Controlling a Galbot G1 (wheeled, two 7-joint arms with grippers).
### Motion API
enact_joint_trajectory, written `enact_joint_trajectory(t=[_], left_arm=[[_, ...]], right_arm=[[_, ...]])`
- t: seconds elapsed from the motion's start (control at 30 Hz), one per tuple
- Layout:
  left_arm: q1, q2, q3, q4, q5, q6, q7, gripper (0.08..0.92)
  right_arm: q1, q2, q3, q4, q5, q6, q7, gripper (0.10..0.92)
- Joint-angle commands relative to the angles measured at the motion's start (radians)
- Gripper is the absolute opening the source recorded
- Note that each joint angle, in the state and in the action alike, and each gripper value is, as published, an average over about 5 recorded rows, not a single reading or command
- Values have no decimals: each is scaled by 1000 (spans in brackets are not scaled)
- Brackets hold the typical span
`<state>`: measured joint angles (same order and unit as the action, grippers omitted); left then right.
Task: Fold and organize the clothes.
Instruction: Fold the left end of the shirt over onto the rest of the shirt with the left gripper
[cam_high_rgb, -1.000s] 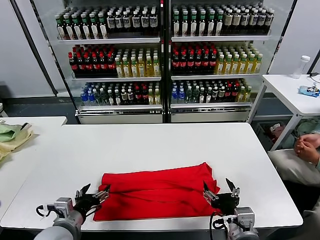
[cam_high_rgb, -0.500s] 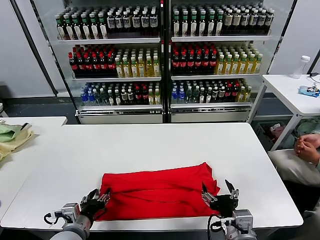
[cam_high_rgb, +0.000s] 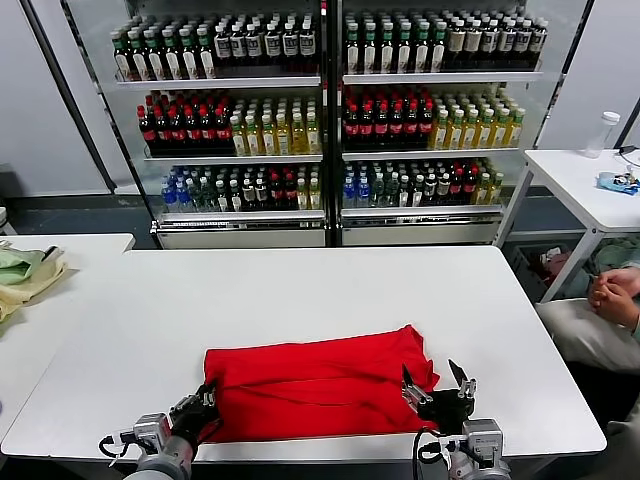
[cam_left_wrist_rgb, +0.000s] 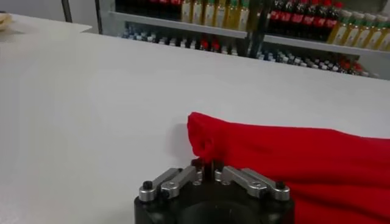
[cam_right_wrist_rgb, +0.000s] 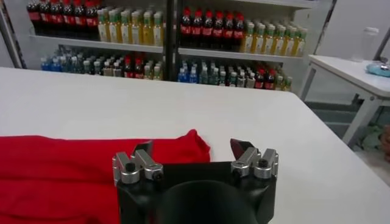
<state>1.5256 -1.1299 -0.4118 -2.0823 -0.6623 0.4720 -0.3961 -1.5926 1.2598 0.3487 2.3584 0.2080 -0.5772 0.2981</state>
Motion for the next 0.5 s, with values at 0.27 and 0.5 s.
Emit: enact_joint_trajectory(t=[0.27,0.5], left_arm=[[5,73,-464,-86,49,97,71,94],[21,118,-700,45,149,90,196,94]], right_arm=[[16,-3,-4,-8,0,0,1,823],[22,-4,1,-8,2,0,1,823]])
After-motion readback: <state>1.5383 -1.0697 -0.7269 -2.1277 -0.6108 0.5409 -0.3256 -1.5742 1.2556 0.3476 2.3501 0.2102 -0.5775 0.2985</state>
